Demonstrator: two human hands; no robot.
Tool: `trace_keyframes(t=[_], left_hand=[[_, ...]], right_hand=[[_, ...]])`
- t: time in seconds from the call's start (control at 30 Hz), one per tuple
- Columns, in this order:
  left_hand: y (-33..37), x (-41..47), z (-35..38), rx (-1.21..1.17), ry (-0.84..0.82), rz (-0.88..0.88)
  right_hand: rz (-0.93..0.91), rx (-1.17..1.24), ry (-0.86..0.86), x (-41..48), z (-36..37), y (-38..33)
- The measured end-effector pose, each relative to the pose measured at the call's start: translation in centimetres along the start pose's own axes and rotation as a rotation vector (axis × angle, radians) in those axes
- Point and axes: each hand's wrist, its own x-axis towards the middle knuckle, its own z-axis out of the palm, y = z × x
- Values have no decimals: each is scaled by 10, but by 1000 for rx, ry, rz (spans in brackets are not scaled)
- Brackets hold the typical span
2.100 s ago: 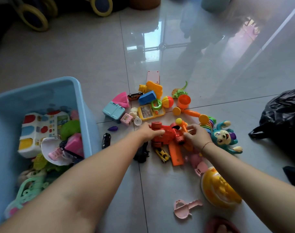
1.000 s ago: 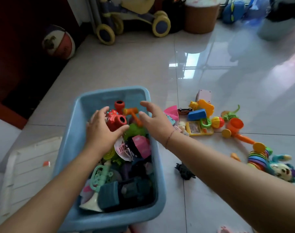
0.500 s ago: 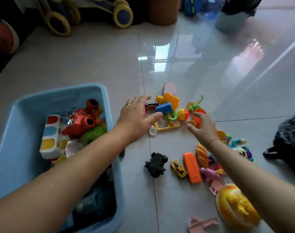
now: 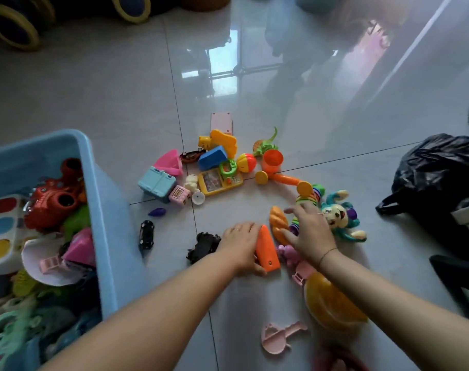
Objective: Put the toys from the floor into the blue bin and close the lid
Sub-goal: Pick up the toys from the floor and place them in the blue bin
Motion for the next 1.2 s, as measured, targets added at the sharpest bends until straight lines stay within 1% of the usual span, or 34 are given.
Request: trace_keyframes(t=[0.03, 0.1, 0.27, 0.4, 0.57, 0.63, 0.73, 0.83, 0.9, 0.97, 1.03, 1.1, 1.2], left_hand=[[4, -2, 7, 26, 18, 3], [13, -3, 19, 52, 41, 1], [19, 7, 34, 36, 58, -86], [15, 7, 37, -4, 90, -79], [15, -3, 33, -23, 184, -64], [13, -11, 24, -54, 215, -75], [8, -30, -8, -85, 282, -54], [0, -59, -56, -118, 391, -13], [-10, -84, -86, -128, 488, -11], [-26, -117, -110, -173, 589, -41], [-49, -155, -123, -233, 673, -106], [-80, -195, -125, -290, 744, -226], [-131, -246, -108, -402, 820, -481]], right_hand=[[-39, -41, -66, -2, 6, -2], [-63, -112, -143, 4, 13, -6], [13, -192, -272, 32, 20, -14], [34, -202, -300, 40, 22, -12], [46, -151, -281, 39, 23, -8], [99, -6, -233, 37, 18, -10], [179, 418, -79, 34, -2, -27], [135, 722, 23, 31, -33, -62], [90, 869, 39, 30, -49, -97], [38, 984, 23, 26, -60, -141], [-48, 1028, -12, 18, -62, -185], [-142, 1009, -105, 6, -56, -227], [-238, 998, -305, -16, -34, -277]])
